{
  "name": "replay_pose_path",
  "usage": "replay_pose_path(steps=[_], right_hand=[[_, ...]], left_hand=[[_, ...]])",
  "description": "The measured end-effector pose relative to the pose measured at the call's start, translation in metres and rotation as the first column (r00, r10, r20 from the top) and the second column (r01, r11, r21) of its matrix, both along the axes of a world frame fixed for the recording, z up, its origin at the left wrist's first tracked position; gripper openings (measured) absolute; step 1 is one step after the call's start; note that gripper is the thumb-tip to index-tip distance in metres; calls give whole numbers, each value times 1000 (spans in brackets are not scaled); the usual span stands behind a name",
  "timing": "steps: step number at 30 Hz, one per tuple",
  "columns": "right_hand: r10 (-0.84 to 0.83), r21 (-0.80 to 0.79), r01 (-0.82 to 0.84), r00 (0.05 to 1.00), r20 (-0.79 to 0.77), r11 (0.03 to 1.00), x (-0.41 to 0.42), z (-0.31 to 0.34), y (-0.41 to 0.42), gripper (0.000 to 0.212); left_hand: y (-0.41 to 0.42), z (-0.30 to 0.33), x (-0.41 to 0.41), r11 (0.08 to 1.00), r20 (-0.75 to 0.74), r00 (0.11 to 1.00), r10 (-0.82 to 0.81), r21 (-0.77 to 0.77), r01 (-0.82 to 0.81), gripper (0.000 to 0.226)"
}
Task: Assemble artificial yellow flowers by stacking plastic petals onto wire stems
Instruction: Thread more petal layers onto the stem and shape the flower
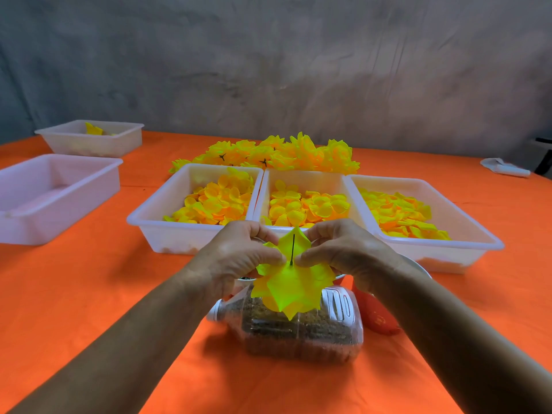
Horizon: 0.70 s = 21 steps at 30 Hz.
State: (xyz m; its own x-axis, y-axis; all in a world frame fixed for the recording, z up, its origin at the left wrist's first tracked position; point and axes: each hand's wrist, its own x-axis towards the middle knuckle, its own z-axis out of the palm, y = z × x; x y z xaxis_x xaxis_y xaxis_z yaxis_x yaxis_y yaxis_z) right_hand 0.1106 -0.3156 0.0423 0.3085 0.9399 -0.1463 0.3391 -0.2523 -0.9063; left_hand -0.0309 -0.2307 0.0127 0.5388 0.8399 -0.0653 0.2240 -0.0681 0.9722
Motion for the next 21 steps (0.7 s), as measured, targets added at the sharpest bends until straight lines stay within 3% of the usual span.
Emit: replay_pose_path(steps=[18,21], right_hand=[[-14,64,21,993,-114,998,2,-14,-3,28],[-104,77,106,994,-21,991,3,-23,-4,49]], left_hand=[[-1,-5,-3,998,-51,997,-59,5,59,25],[0,-6,-5,998,-33,998,-55,6,55,25]])
